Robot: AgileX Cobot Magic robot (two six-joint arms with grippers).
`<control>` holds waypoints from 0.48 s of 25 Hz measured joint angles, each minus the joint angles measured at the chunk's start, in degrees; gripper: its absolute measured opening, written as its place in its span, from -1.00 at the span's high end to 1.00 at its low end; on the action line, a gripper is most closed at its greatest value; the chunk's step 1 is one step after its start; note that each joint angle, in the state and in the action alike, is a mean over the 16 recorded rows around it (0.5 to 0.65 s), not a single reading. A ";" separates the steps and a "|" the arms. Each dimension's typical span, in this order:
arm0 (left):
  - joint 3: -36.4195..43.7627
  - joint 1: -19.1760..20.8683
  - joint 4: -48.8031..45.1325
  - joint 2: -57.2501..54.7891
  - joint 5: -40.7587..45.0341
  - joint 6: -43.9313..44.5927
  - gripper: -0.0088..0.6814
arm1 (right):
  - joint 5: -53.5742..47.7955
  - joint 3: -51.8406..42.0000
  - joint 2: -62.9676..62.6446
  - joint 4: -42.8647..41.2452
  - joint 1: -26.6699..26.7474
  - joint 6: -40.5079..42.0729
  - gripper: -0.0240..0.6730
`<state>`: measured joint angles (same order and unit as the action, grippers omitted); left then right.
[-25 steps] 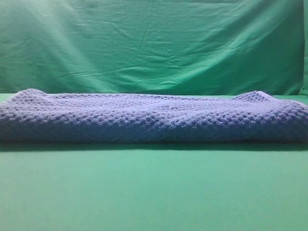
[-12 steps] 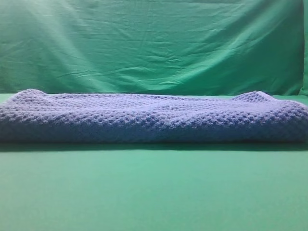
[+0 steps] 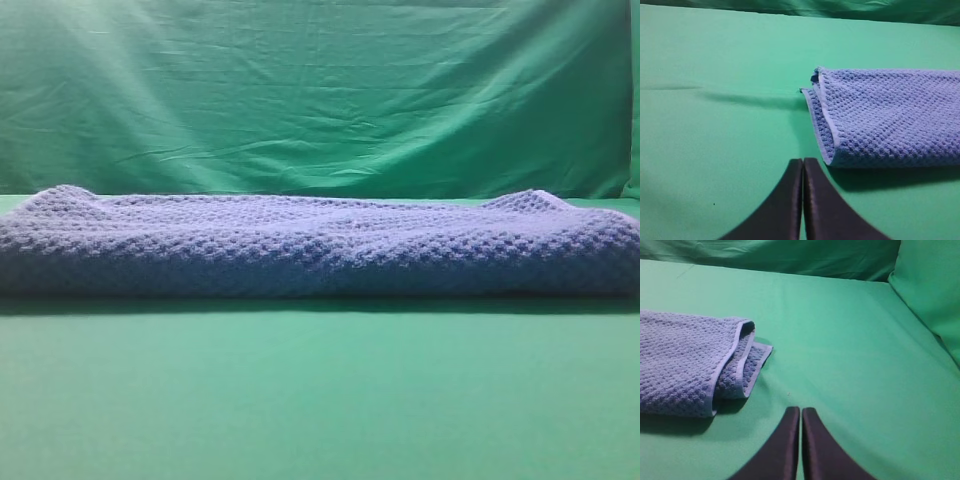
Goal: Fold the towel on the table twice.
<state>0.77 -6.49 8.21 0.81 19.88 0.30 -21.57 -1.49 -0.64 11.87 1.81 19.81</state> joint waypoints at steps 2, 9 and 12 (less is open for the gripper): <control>0.00 0.29 0.00 0.00 0.00 0.00 0.97 | 0.00 0.00 0.00 0.00 -0.16 0.00 0.93; 0.00 0.53 0.00 0.00 0.00 -0.01 0.97 | 0.00 0.00 0.00 0.00 -0.22 0.00 0.93; 0.00 0.54 0.00 0.00 0.00 -0.02 0.97 | 0.00 0.00 0.00 0.00 -0.22 0.00 0.93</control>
<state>0.77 -5.95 8.21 0.81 19.88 0.28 -21.57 -1.49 -0.64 11.87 1.59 19.81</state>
